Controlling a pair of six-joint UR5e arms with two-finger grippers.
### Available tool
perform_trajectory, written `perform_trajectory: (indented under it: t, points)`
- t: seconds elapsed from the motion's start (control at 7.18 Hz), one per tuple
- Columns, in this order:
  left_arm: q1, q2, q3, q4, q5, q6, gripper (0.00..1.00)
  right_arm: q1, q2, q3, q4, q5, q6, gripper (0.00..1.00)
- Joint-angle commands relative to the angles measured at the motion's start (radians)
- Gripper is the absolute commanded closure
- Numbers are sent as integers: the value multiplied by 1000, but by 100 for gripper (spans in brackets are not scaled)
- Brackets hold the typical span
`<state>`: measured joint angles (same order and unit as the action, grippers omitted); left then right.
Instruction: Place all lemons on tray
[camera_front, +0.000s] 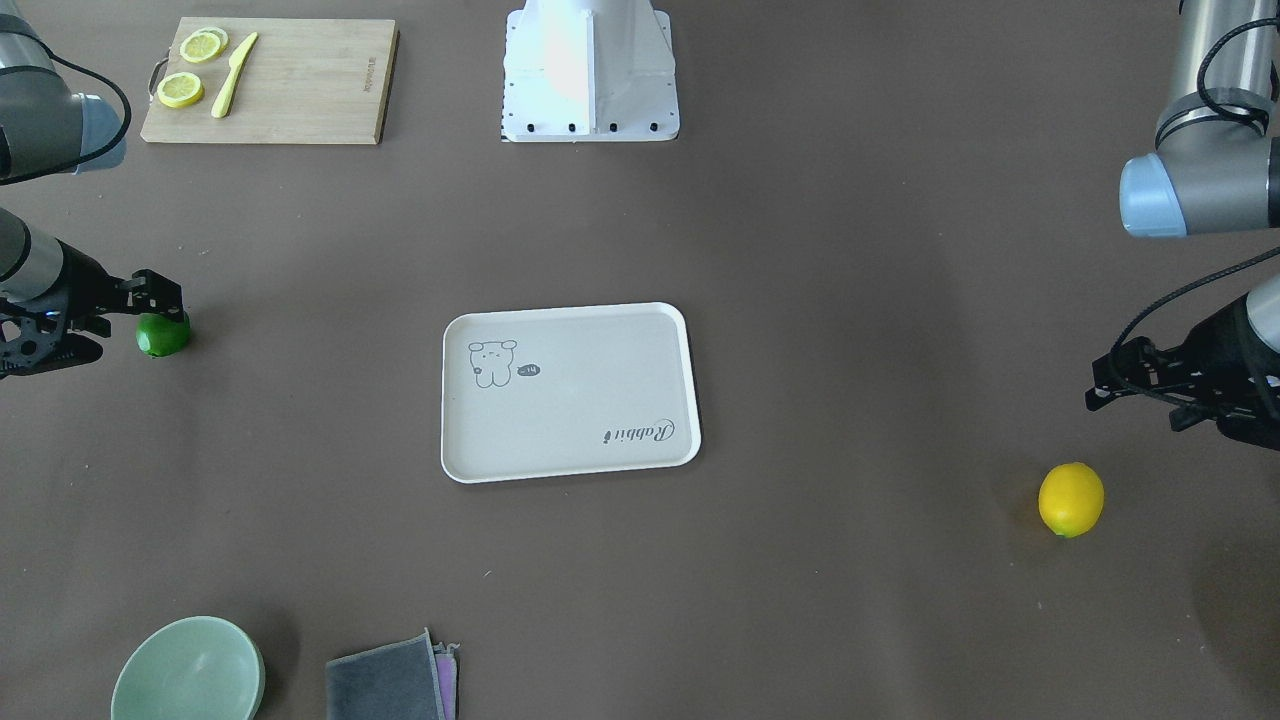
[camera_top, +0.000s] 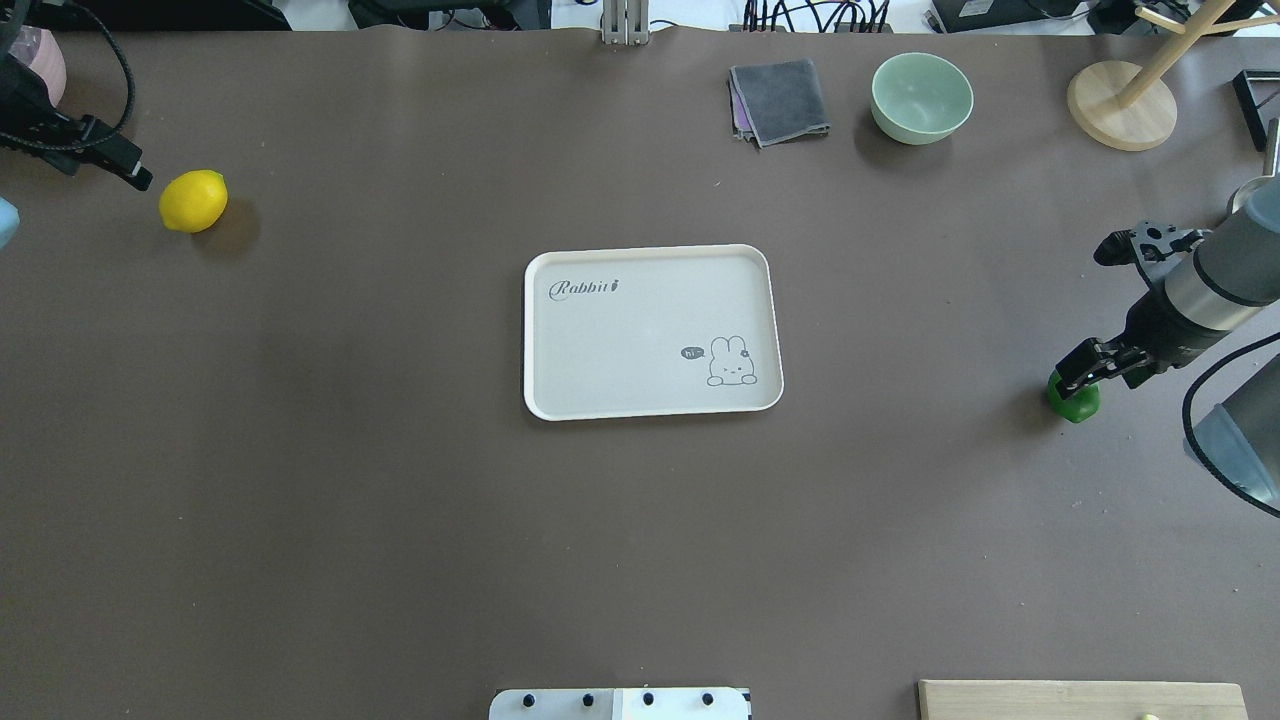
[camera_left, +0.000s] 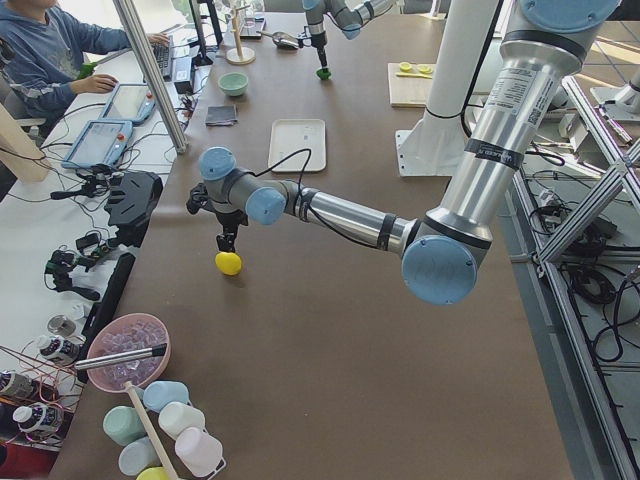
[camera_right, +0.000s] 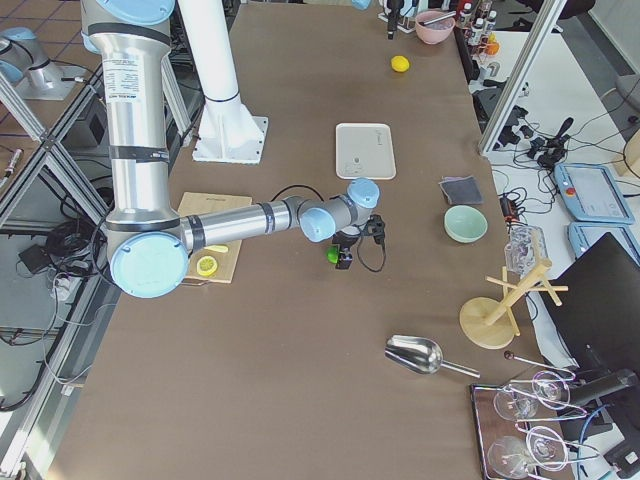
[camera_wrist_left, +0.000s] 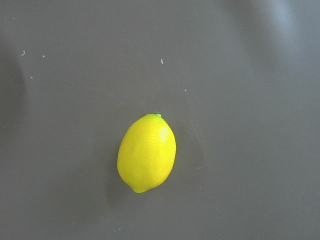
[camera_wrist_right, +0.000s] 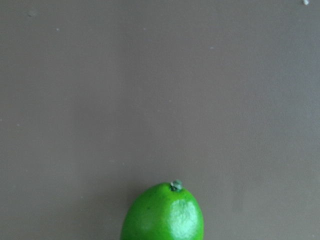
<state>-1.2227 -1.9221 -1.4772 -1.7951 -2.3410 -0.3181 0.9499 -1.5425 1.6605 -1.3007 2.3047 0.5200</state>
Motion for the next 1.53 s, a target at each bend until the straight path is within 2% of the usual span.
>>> perform_trajectory:
  t: [0.0, 0.14, 0.42, 0.56, 0.84, 1.11, 1.39]
  points:
    - [0, -5, 37, -7, 15, 11, 3, -11, 2, -31, 49, 2, 8, 51]
    - [0, -3, 54, -13, 43, 16, 3, -11, 2, -16, 49, 13, 24, 100]
    - [2, -5, 95, -16, 45, 57, 3, -11, 18, 48, 34, 83, 37, 100]
    - [9, -15, 104, -18, 45, 54, 3, -11, 59, 58, 32, 90, 101, 100]
    - [54, -40, 155, -68, 71, 54, 3, -51, 244, 56, -36, 82, 257, 100]
    - [95, -58, 256, -203, 164, 56, 3, -141, 361, 52, -46, 21, 406, 100]
    - [115, -77, 310, -258, 196, 50, 3, -224, 416, 48, -46, -58, 491, 100]
